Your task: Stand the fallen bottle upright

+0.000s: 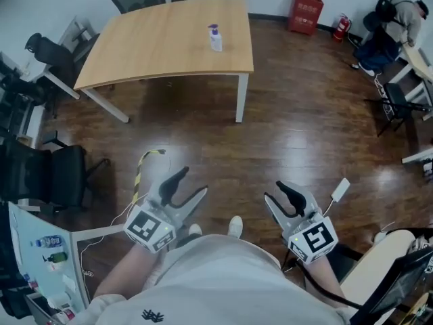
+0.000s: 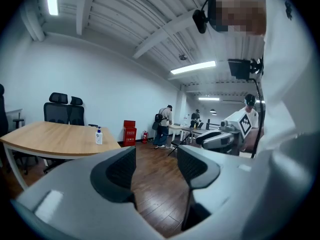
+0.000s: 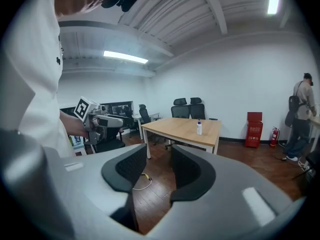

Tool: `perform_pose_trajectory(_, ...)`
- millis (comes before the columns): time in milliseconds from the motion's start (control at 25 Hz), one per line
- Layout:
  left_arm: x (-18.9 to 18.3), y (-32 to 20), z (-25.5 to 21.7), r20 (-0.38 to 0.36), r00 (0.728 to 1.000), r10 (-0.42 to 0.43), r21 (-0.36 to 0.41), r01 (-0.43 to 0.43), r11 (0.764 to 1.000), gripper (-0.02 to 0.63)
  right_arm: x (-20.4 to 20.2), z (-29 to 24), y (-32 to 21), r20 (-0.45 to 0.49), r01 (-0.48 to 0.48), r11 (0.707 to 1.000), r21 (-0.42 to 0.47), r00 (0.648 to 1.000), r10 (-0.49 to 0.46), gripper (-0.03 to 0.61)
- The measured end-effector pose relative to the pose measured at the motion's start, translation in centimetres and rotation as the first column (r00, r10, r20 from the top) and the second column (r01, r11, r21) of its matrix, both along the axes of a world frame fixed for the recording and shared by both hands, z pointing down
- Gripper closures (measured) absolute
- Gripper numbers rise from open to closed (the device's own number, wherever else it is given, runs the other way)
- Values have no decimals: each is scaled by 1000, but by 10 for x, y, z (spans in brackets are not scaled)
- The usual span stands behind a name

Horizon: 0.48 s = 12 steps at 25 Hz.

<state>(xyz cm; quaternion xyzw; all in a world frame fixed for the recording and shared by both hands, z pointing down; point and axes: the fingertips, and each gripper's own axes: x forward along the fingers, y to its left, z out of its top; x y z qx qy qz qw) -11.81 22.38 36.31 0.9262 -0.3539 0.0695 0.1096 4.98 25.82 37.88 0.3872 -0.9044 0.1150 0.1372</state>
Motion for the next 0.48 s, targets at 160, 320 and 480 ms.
perform_pose_trajectory(160, 2, 17, -16, -4, 1000, 22, 26, -22, 999, 353, -4, -5, 19, 12, -12, 1000, 18, 1000, 12, 425)
perform_pose_trajectory(320, -6, 32, -29, -21, 999, 39, 47, -38, 998, 353, -20, -10, 33, 18, -11, 999, 38, 1000, 10, 425)
perform_pose_trajectory(480, -23, 47, -30, -31, 998, 54, 53, -52, 997, 353, -45, -15, 41, -1, -10, 998, 58, 1000, 10, 425)
